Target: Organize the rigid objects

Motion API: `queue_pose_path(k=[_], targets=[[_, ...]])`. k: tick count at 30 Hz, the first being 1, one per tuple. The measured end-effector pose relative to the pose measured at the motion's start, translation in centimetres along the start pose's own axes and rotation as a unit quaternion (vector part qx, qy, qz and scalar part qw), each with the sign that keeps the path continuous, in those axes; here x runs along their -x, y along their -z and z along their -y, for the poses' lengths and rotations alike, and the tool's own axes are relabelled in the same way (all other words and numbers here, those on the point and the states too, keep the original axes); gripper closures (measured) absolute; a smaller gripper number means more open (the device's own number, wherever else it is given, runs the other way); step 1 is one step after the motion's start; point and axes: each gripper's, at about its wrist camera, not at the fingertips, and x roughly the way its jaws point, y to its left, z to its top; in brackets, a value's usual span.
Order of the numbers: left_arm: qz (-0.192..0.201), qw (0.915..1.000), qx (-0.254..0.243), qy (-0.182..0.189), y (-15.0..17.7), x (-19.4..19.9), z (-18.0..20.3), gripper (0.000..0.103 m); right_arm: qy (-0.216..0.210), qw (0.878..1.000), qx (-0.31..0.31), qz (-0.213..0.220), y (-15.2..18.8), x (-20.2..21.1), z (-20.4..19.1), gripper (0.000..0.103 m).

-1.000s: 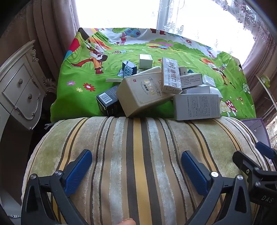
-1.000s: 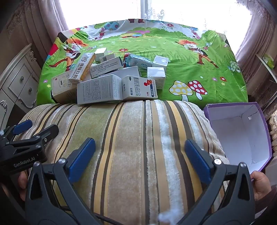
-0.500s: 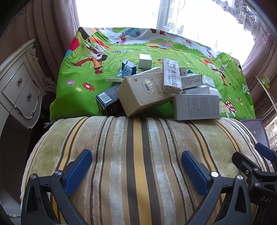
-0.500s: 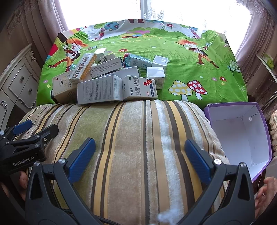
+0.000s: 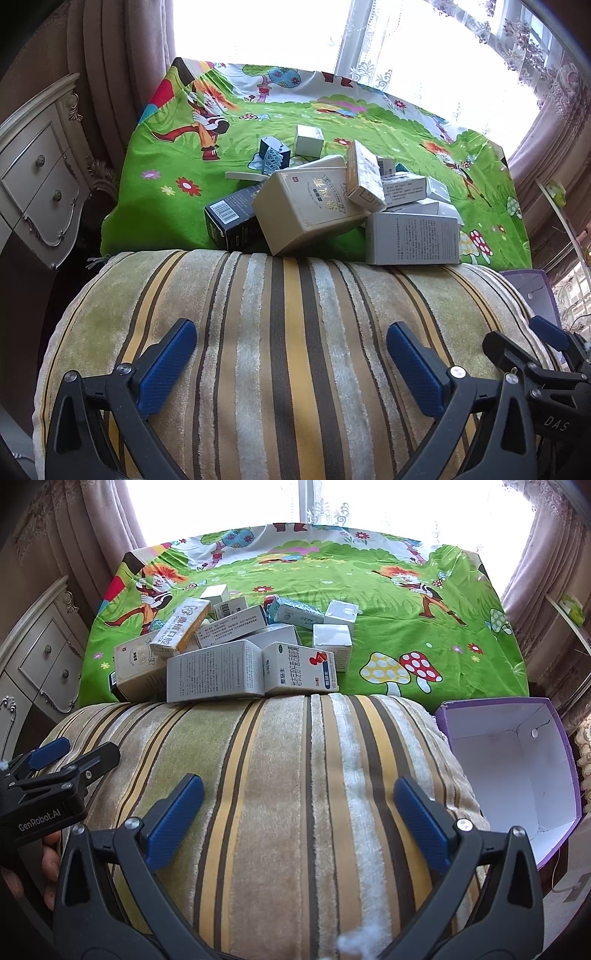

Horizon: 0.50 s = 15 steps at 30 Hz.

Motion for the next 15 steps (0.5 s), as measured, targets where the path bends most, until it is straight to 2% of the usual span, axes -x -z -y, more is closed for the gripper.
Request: queue_pose_path(k=[6, 15], targets=[[0.001, 1.0, 0.004, 0.006, -0.12, 0.0, -0.31, 0.0, 0.017, 1.0, 0.015, -0.004, -0.12, -0.17, -0.58, 0.0], [0.001, 1.0, -0.001, 0.006, -0.09, -0.09, -0.33, 0.0, 0.019, 1.0, 0.024, -0.005, -0.37, -0.53, -0.88, 0.0]])
